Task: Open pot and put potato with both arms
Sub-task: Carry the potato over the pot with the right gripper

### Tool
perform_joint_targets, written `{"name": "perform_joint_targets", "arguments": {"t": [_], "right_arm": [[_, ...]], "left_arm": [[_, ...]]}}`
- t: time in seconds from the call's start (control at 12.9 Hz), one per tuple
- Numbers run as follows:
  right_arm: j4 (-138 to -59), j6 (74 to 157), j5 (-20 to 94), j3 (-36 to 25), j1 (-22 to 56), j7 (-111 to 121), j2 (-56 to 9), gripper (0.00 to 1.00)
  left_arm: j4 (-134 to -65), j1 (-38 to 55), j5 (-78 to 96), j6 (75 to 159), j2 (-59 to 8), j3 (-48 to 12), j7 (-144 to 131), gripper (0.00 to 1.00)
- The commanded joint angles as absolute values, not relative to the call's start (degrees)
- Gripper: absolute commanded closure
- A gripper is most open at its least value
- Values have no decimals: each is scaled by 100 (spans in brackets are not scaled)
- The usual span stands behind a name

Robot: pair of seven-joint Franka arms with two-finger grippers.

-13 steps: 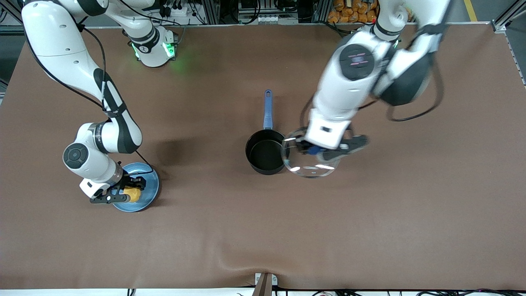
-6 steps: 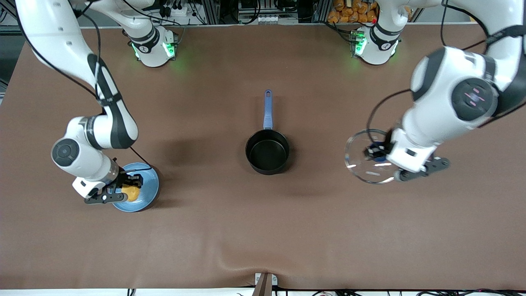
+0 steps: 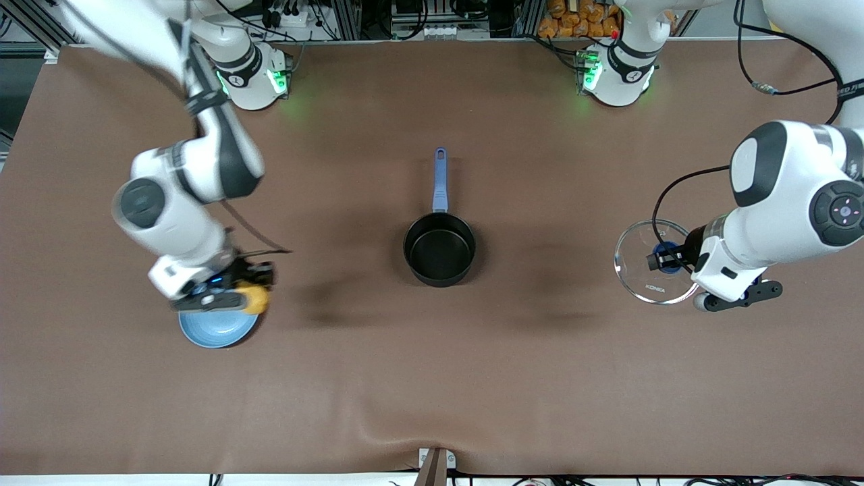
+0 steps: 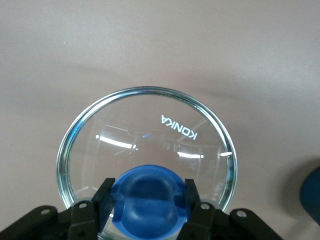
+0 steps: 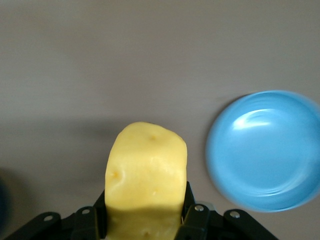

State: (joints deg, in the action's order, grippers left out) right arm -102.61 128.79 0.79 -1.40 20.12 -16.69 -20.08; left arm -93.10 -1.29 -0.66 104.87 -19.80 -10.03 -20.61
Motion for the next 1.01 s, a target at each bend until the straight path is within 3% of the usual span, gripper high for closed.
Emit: {"name": "perform_joint_targets", "arguments": {"t": [0.0,0.39,0.62,0.93], "right_arm": [[-9942,12823,18,-246,3055,-3028,-2222,100],[-9615,12858,18,-194,3901,-3401,-2592,100],[-9615,12989,-87,262,4042,-3436,-2829,100],[-9274,13078,-158,404,4349,-3884,-3241,100]], "left_arm": [[-10351,-255,-35,11256,-1547,-1063,-1969,100],[-11344,-422,-35,12302,-1503,-1072,-1776,100],[-11977,-518,-35,13330,-1503,-1072,-1504,100],[-12261,-519,0,14009,-1775,-1072,-1433,100]]}}
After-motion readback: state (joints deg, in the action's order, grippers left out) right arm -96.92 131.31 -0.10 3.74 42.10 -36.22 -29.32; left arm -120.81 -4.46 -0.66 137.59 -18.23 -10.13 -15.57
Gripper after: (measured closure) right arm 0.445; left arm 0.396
